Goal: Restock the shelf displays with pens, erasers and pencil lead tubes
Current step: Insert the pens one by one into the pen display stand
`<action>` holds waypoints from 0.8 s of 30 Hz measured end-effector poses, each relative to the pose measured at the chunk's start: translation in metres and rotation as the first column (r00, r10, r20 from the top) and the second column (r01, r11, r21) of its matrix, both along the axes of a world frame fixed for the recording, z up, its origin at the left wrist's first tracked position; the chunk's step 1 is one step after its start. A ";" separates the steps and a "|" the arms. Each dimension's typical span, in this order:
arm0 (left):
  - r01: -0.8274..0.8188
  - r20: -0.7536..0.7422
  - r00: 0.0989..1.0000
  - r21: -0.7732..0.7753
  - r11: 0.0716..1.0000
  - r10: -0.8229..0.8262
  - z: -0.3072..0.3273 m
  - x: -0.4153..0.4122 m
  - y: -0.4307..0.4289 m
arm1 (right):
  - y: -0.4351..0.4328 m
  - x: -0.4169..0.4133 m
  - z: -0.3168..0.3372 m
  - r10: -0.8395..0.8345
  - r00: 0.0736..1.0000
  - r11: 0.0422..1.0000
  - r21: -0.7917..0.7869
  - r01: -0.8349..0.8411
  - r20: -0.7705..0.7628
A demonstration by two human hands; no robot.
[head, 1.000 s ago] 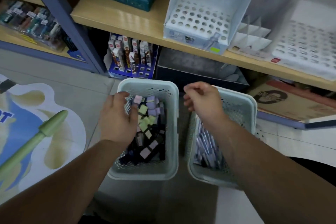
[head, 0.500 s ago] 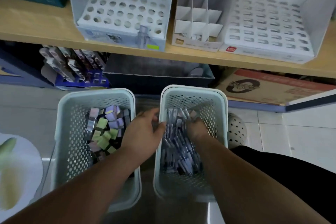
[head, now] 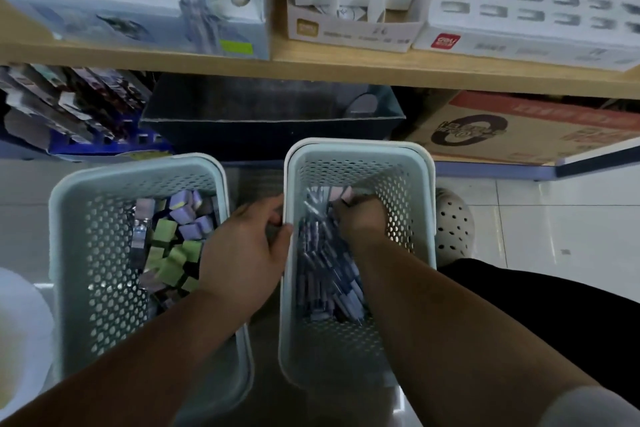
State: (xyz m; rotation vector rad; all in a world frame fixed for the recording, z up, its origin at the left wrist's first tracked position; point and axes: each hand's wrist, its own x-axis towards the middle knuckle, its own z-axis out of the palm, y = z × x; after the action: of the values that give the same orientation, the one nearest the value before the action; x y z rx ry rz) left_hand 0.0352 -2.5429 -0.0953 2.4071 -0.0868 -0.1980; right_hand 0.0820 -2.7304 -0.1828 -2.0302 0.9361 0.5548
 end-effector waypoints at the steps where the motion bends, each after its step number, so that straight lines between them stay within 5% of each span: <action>1: -0.007 -0.001 1.000 0.000 1.000 0.007 0.000 0.000 -0.001 | 0.001 0.001 -0.002 -0.039 0.999 0.999 0.027 0.039 -0.008; 10: 0.008 -0.021 1.000 -0.038 0.999 -0.008 0.001 0.002 0.000 | 0.005 0.007 -0.008 -0.106 0.990 0.964 0.234 0.125 -0.094; 24: -0.065 -0.102 0.993 -0.107 0.992 0.054 0.001 0.007 0.001 | 0.014 0.010 -0.010 -0.087 0.987 0.981 0.160 0.109 -0.135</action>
State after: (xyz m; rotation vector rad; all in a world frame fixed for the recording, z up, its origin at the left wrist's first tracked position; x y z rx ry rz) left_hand 0.0420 -2.5418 -0.0944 2.2831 0.0191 -0.2770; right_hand 0.0917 -2.7162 -0.1924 -1.8053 1.0247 0.6921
